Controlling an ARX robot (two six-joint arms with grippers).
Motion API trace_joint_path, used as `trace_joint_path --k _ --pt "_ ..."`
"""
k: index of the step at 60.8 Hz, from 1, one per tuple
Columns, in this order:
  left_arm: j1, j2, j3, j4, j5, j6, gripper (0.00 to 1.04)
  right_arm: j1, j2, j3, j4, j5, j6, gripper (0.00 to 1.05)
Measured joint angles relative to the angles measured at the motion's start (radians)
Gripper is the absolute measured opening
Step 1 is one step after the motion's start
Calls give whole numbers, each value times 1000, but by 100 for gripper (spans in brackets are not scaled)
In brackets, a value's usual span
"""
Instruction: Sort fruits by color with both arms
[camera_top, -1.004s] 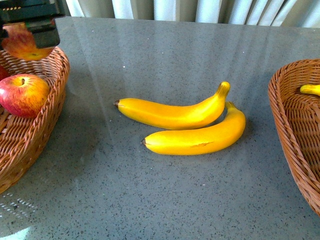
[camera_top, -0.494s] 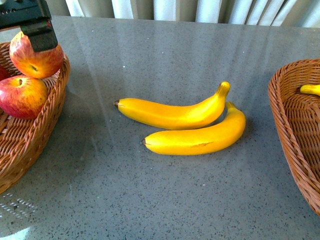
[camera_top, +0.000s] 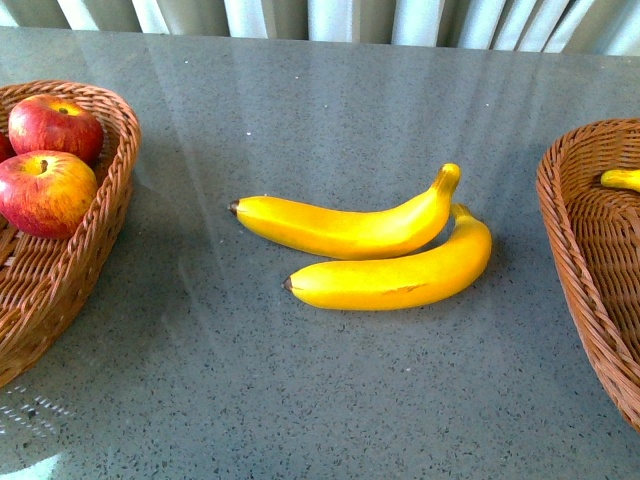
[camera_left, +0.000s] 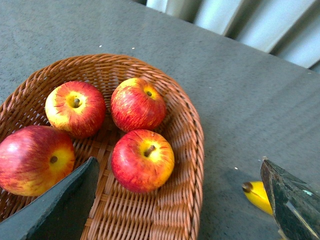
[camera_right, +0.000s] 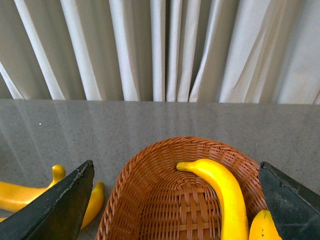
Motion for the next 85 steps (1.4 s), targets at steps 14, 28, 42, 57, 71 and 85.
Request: trace_joint_path --k 14,28,42,57,71,85 --pt "-13 -277 -239 325 -112 225 70 0 0 0 0 0 0 96" --pt "24 -532 -335 227 -75 301 24 0 0 0 0 0 0 96" --pt "115 -643 -377 159 14 309 2 0 0 0 0 0 0 96" --pt "116 -774 -430 92 14 311 2 0 0 0 0 0 0 96" --pt "116 -902 -430 -32 14 311 2 0 0 0 0 0 0 96" --pt "116 -963 -430 -93 14 311 2 0 0 0 0 0 0 96"
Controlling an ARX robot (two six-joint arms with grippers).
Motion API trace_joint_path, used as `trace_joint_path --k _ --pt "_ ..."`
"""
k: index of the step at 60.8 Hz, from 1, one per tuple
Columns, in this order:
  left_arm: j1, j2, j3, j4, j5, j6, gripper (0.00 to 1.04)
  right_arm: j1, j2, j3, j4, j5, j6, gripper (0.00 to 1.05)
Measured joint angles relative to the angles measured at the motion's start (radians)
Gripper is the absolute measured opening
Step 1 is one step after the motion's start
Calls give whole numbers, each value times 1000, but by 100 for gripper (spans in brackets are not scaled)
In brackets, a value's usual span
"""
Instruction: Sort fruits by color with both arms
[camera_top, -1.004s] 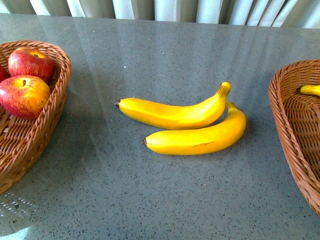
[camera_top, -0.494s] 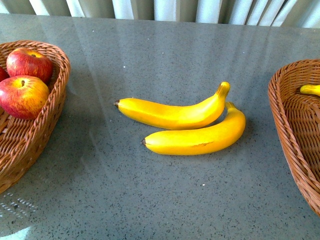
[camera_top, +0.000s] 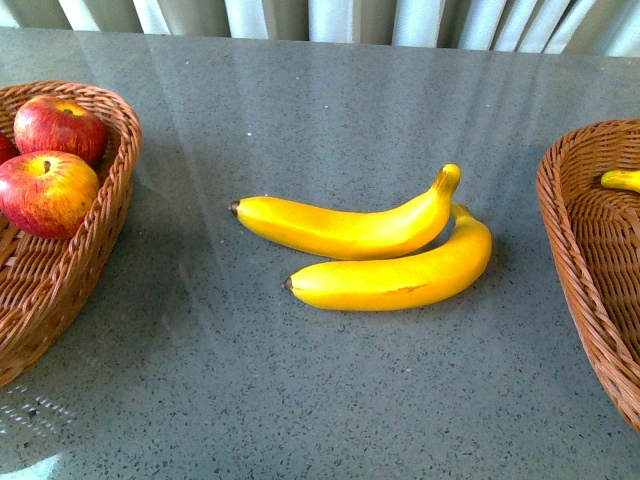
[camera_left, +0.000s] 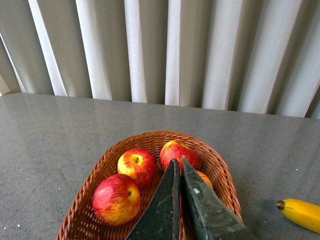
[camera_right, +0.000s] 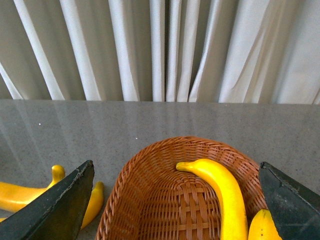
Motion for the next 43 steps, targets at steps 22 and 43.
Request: trace_joint_path --k 22,43 --pt "1 -183 0 -202 0 0 2 0 0 0 0 0 0 96" --pt "1 -184 0 -202 0 0 23 0 0 0 0 0 0 96"
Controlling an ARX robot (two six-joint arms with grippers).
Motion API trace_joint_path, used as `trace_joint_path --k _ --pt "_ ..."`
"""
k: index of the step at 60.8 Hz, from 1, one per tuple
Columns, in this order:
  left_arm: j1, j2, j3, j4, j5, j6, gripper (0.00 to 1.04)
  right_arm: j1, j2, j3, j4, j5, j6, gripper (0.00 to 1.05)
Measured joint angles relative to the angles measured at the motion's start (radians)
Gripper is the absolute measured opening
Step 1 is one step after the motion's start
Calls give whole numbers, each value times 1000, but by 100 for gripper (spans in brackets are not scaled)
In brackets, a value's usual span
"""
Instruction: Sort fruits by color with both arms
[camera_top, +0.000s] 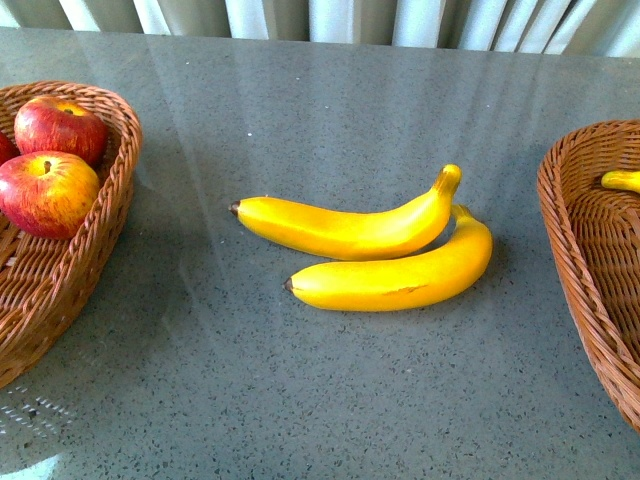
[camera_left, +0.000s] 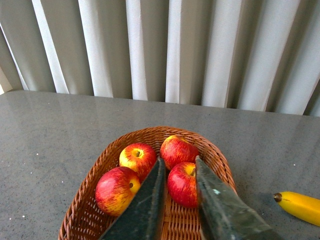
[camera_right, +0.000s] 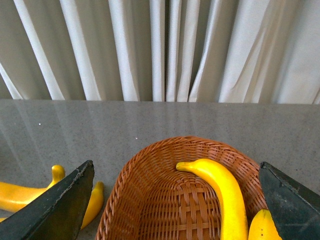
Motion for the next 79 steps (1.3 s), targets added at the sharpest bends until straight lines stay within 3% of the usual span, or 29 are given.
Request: trace_joint_path --k 23,24,26,31,34,43,58,68,79 --pt "0 0 0 0 0 0 91 0 0 0 0 0 0 96" --pt "0 0 0 0 0 0 92 -1 3 1 -3 -6 -1 96" --pt "0 0 0 0 -1 2 97 -32 60 48 -125 -119 -24 96" --pt "0 0 0 0 1 2 95 -96 310 190 -404 -301 -87 96" --pt "0 0 0 0 0 2 96 -97 421 230 -438 -316 -109 96" --pt "0 0 0 0 0 2 96 -48 705 309 -256 -283 -143 96" --pt "0 0 0 0 0 2 96 122 1170 423 96 -180 -127 96" --pt "0 0 0 0 0 2 96 247 1387 505 202 -122 -90 96" --pt "0 0 0 0 0 2 96 322 1509 561 265 -71 -54 96"
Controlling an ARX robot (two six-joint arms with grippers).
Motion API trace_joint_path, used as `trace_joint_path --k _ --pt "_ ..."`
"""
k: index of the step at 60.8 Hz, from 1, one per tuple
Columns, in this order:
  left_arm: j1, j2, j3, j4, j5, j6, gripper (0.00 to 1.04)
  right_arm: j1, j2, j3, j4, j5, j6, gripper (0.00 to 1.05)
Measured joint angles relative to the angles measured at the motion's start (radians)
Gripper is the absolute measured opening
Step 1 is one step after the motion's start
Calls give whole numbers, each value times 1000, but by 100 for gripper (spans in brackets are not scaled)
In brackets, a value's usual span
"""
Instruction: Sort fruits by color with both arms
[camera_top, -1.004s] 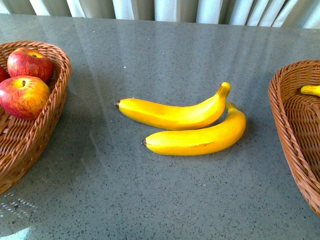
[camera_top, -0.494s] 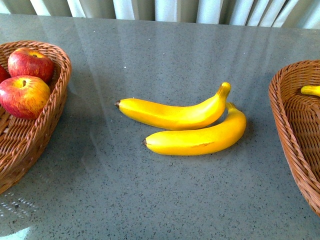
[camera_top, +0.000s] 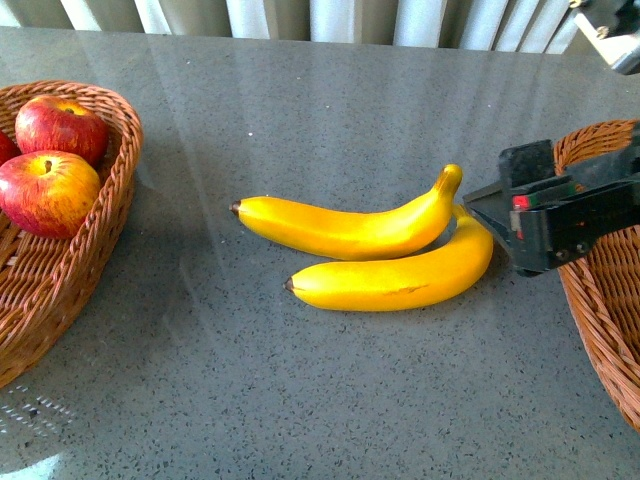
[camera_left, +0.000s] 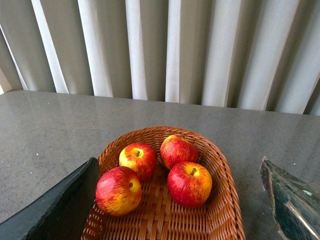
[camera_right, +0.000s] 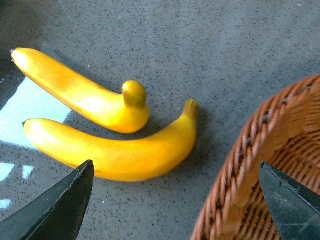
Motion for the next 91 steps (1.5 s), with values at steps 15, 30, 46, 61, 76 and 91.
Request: trace_joint_path --k 15,30,46,61,76,91 --pt "0 0 0 0 0 0 96 50 137 63 50 24 54 96" --pt "0 0 0 0 0 0 96 94 218 125 79 50 83 96" --pt "0 0 0 0 0 0 96 110 269 176 87 69 93 84" --pt "0 0 0 0 0 0 96 120 297 182 86 79 107 58" --pt "0 0 0 0 0 0 96 121 304 187 85 82 126 18" --pt "0 0 0 0 0 0 96 117 282 192 73 69 150 14"
